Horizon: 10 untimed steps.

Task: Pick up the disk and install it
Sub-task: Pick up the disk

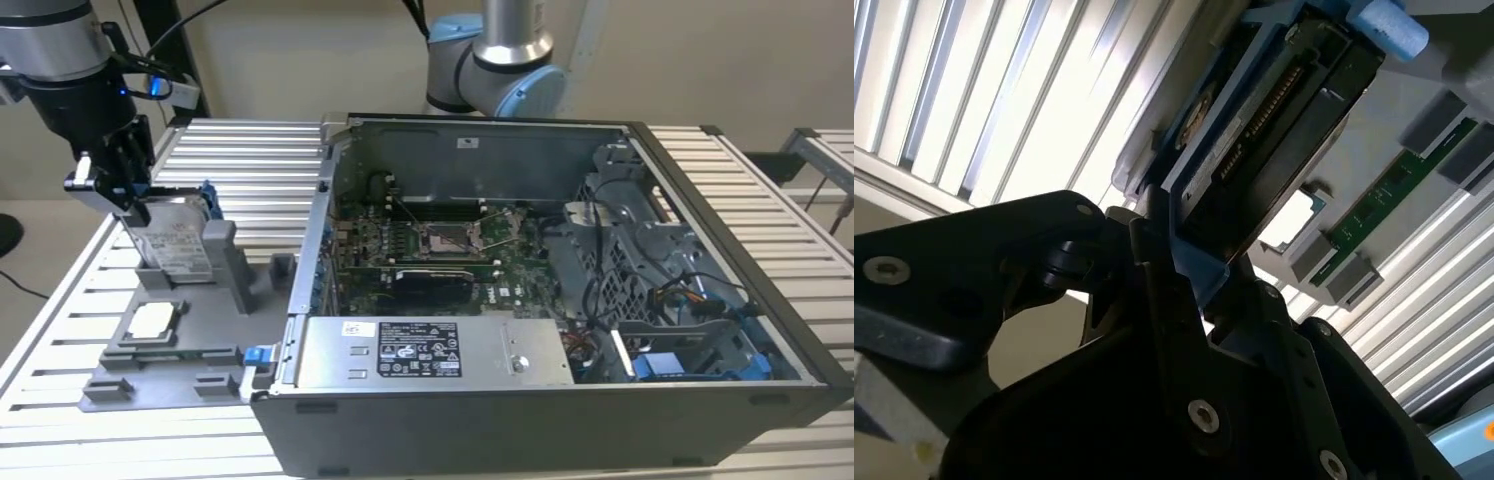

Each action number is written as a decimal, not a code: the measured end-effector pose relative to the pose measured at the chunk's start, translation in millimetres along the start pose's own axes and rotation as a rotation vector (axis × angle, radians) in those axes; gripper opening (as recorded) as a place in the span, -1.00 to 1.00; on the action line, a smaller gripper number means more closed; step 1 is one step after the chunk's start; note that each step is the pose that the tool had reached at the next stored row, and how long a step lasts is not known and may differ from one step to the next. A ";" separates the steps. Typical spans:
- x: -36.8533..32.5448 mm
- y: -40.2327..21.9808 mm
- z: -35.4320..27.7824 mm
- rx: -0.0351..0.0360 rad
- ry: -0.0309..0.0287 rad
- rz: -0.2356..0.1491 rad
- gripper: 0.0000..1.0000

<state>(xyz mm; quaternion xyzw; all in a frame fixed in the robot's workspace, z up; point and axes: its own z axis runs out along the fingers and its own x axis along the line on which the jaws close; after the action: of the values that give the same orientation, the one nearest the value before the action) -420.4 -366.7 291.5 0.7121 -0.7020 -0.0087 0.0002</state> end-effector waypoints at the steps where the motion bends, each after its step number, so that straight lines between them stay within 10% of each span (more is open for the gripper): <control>1: 0.0 0.0 0.0 0.0000 0.0000 0.000 -1.00; 10: -0.1 0.1 -7.3 -0.0004 0.0000 0.000 -1.00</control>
<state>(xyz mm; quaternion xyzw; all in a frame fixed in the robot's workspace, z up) -420.4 -366.7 298.8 0.7122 -0.7020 -0.0089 0.0003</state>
